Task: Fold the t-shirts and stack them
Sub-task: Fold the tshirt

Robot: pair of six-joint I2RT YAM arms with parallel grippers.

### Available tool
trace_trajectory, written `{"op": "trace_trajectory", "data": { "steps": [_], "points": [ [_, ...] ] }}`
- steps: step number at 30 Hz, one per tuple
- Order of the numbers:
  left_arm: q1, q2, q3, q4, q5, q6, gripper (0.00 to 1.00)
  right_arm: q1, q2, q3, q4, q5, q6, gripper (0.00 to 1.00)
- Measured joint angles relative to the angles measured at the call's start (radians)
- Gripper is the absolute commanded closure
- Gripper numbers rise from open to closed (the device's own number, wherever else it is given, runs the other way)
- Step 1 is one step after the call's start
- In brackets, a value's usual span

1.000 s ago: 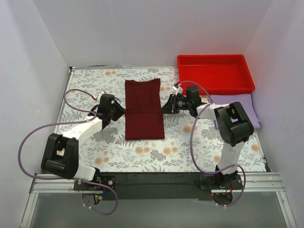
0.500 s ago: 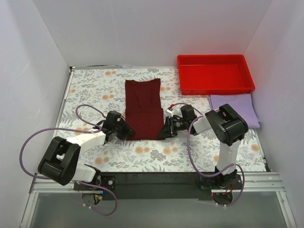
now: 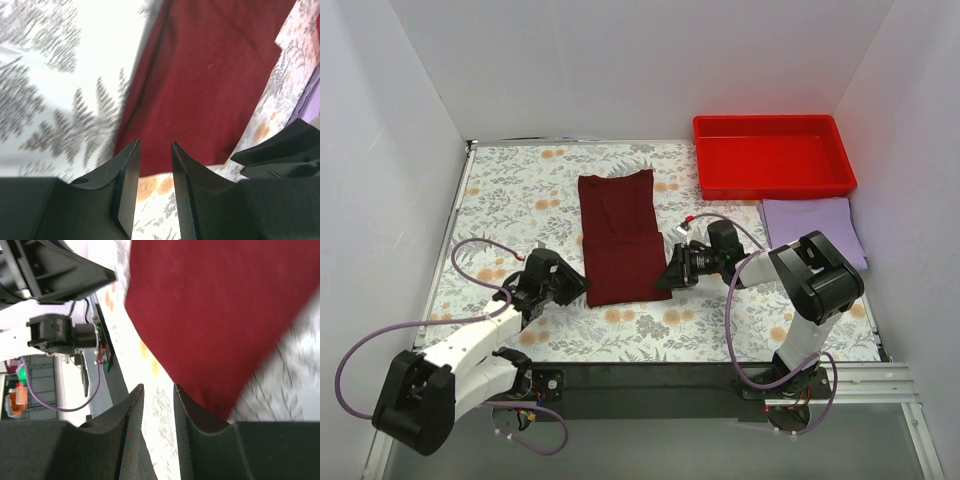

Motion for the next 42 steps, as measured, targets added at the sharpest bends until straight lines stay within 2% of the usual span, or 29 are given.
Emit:
{"op": "trace_trajectory", "data": {
  "steps": [6,12,15,19,21,26,28,31,36,39,42],
  "points": [
    [0.003,0.248,0.129,0.101,-0.002,0.040,0.76,0.001,0.027,0.138,-0.002,0.018,0.001,0.63],
    [0.026,0.409,0.167,0.164,-0.035,0.070,0.79,-0.002,0.154,0.200,0.010,0.048,-0.014,0.64],
    [0.041,0.407,0.164,0.171,-0.040,0.070,0.79,-0.009,0.204,0.192,0.011,0.044,-0.013,0.64],
    [0.047,0.308,0.141,0.118,-0.069,0.103,0.71,-0.013,0.160,0.160,0.005,0.051,-0.031,0.62],
    [0.048,0.222,0.142,0.070,-0.091,0.132,0.62,-0.013,0.105,0.124,-0.022,0.064,-0.044,0.61],
    [0.046,0.040,0.195,-0.073,-0.128,0.192,0.36,-0.009,-0.094,0.106,-0.222,0.151,-0.138,0.55],
    [0.042,0.016,0.229,-0.132,-0.136,0.212,0.34,0.007,-0.172,0.126,-0.357,0.249,-0.192,0.50],
    [0.029,0.007,0.259,-0.206,-0.137,0.221,0.33,0.052,-0.253,0.176,-0.560,0.426,-0.248,0.44],
    [-0.058,0.064,0.263,-0.319,-0.141,0.215,0.32,0.169,-0.278,0.251,-0.791,0.653,-0.281,0.43],
    [-0.102,0.142,0.269,-0.365,-0.144,0.208,0.36,0.235,-0.272,0.269,-0.871,0.743,-0.281,0.43],
    [-0.137,0.219,0.287,-0.407,-0.160,0.195,0.46,0.276,-0.265,0.269,-0.922,0.795,-0.279,0.43]
  ]
}}
